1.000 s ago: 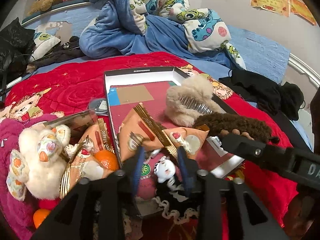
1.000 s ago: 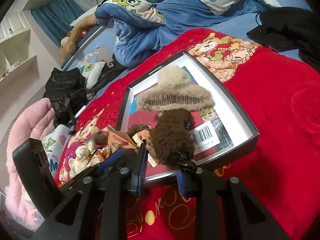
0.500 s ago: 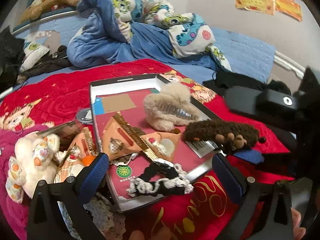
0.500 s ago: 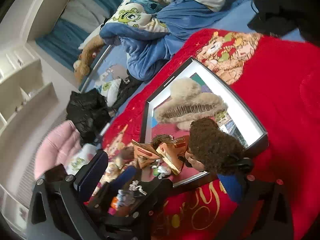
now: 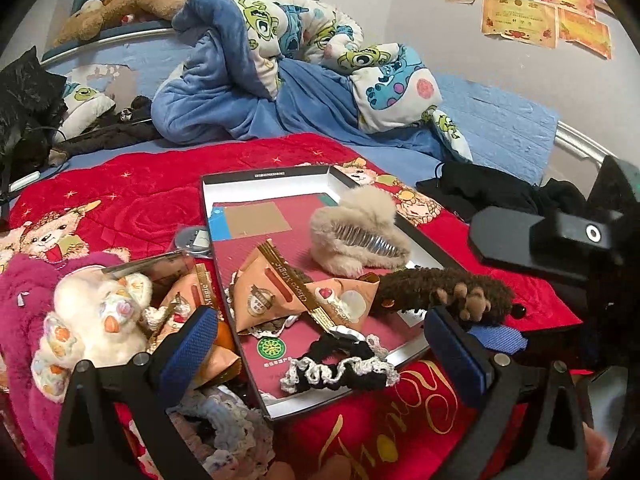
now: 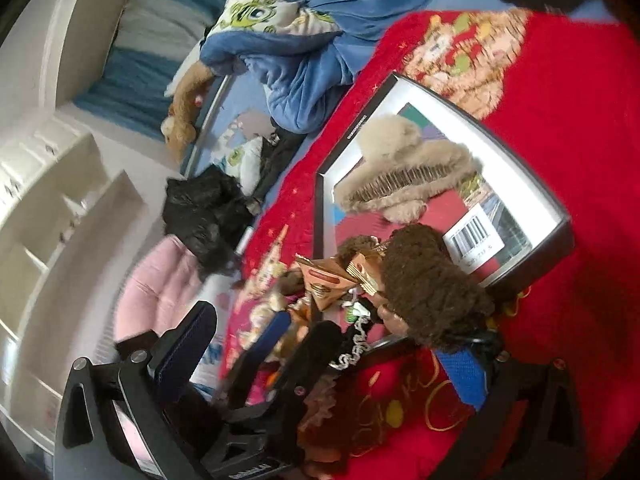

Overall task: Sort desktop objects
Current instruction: 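Open both tools to drop the two plush items into the black box, then move both tools back toward the toy pile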

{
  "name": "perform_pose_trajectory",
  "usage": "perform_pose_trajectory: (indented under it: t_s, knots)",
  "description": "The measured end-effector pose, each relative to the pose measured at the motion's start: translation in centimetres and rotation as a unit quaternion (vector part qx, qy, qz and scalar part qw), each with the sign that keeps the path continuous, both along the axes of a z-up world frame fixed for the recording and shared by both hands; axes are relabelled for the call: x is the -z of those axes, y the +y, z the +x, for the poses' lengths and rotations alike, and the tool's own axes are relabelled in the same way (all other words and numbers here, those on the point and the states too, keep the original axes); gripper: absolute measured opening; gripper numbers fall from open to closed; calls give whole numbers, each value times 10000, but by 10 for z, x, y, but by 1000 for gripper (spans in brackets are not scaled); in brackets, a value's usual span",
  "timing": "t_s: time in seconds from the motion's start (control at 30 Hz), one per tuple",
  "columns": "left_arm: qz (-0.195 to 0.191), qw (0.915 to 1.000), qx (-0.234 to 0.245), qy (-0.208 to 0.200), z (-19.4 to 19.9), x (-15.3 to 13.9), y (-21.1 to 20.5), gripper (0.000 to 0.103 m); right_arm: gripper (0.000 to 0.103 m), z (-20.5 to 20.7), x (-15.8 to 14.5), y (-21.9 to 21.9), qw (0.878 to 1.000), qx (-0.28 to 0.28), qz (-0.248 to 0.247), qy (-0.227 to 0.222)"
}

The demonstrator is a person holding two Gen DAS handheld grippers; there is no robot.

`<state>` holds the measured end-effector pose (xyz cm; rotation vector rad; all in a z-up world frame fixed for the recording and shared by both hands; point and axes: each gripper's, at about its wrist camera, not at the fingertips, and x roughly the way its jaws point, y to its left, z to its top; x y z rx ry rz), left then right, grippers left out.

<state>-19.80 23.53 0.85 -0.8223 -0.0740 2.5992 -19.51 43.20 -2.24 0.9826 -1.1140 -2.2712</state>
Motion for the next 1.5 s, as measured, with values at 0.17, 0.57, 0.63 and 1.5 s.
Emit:
perform_pose_trajectory:
  t_s: [0.17, 0.57, 0.63, 1.5]
  knots:
    - [-75, 9999, -118, -11, 2, -2, -6, 103, 103, 9, -18, -12, 9966, -13, 712, 419]
    - [-90, 9996, -285, 8, 8, -9, -24, 103, 103, 26, -42, -25, 9846, -78, 1338, 1126]
    - [-111, 9995, -303, -2, 10, -9, -26, 103, 103, 28, -45, -23, 9853, -101, 1195, 1213]
    - [-488, 9848, -1654, 206, 74, -58, -178, 103, 103, 47, -72, -119, 9738, -418, 1569, 1590]
